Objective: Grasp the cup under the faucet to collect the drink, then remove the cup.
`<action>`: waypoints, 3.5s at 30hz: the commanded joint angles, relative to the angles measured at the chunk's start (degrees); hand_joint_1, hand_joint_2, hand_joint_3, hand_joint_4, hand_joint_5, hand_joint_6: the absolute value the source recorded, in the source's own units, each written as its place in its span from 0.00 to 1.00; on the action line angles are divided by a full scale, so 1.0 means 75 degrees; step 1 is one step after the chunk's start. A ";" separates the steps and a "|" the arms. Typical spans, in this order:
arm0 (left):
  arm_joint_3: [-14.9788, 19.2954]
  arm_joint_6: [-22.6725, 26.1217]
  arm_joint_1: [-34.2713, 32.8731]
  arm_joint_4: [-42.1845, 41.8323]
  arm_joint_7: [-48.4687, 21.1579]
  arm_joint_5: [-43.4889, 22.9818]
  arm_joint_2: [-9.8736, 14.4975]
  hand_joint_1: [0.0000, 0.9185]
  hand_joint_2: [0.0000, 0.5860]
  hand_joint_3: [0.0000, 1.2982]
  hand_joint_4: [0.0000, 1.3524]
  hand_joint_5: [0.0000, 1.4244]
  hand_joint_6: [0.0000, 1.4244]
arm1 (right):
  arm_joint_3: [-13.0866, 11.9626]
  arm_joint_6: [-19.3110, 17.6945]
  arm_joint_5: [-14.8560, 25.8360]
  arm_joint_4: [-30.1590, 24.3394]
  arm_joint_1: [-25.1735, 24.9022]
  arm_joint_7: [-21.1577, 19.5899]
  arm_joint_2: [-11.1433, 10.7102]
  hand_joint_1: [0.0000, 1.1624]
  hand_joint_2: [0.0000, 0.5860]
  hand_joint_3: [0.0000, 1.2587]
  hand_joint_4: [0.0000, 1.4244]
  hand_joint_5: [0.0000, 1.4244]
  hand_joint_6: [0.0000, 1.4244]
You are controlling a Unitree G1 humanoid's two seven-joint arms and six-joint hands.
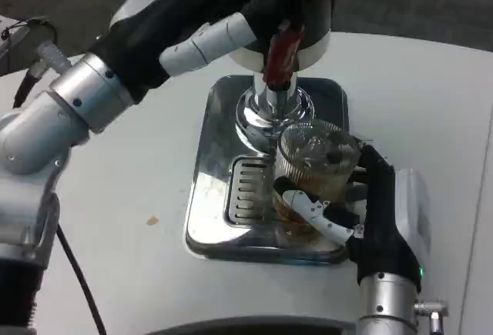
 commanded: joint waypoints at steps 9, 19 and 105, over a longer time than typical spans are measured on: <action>0.0516 0.0390 0.1059 -0.0993 0.0258 -0.0306 0.0232 0.00 0.06 0.18 0.18 0.27 0.20 | -0.0029 -0.0228 -0.0171 -0.1737 0.1197 0.0689 -0.0152 0.68 0.42 0.50 0.54 0.57 0.46; 0.1093 0.0993 0.2583 -0.2341 0.0715 -0.0623 0.0284 0.00 0.06 0.19 0.18 0.27 0.20 | -0.0208 -0.0218 -0.0210 -0.2733 0.1974 0.1186 -0.0333 0.68 0.42 0.52 0.56 0.60 0.49; 0.1038 -0.0368 0.8881 -0.6478 0.2199 0.3773 0.0443 0.00 0.15 0.00 0.00 0.00 0.03 | -0.1087 -0.1557 0.0725 -0.6464 0.5063 0.4597 -0.1994 0.70 0.41 0.59 0.63 0.71 0.62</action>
